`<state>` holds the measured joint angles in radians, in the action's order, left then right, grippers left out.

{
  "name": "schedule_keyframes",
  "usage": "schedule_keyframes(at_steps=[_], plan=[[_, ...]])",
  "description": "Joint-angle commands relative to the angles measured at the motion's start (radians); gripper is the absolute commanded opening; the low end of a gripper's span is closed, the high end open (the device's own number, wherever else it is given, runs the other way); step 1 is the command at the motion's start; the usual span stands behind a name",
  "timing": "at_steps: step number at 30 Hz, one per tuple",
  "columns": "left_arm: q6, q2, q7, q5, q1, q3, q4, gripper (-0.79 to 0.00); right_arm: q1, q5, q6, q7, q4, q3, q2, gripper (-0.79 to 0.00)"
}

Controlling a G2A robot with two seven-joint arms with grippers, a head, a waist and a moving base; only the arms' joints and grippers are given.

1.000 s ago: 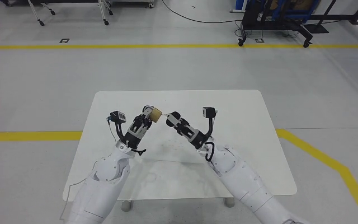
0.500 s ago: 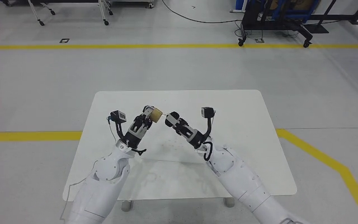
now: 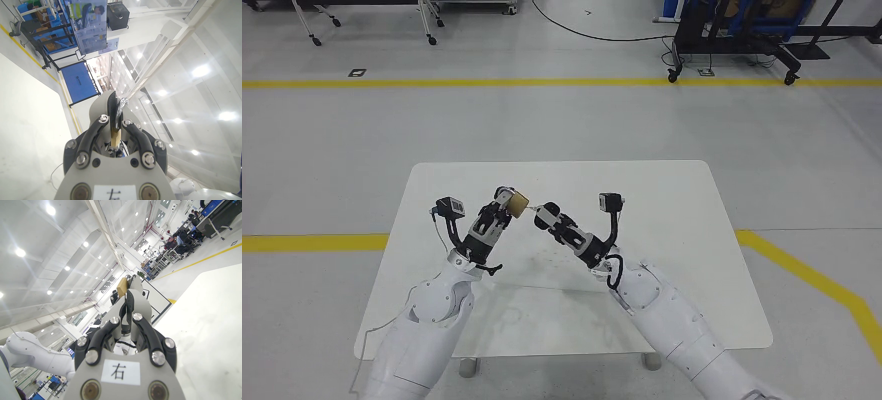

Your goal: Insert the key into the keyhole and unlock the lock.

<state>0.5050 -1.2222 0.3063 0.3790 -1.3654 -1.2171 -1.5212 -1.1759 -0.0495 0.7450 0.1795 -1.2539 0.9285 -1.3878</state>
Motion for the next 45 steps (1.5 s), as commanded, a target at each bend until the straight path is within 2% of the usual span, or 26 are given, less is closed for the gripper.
schedule_keyframes(at_steps=[1, 7, 17, 45], plan=[[0.001, -0.001, -0.002, -0.001, 0.000, -0.002, 0.001, -0.785, 0.000, 0.000, 0.002, -0.002, 0.000, 0.000, -0.001, -0.785], [0.000, -0.004, -0.010, -0.006, -0.002, -0.009, 0.002, -0.785, -0.006, 0.051, 0.039, 0.017, 0.015, 0.000, -0.005, -0.785], [0.001, -0.010, -0.021, -0.039, -0.004, -0.011, 0.000, -0.785, 0.012, 0.062, 0.041, 0.031, 0.037, -0.016, -0.016, -0.785], [0.004, -0.025, -0.032, -0.064, -0.010, -0.021, -0.001, -0.785, 0.010, 0.037, 0.048, -0.018, 0.054, -0.003, -0.037, -0.785]])
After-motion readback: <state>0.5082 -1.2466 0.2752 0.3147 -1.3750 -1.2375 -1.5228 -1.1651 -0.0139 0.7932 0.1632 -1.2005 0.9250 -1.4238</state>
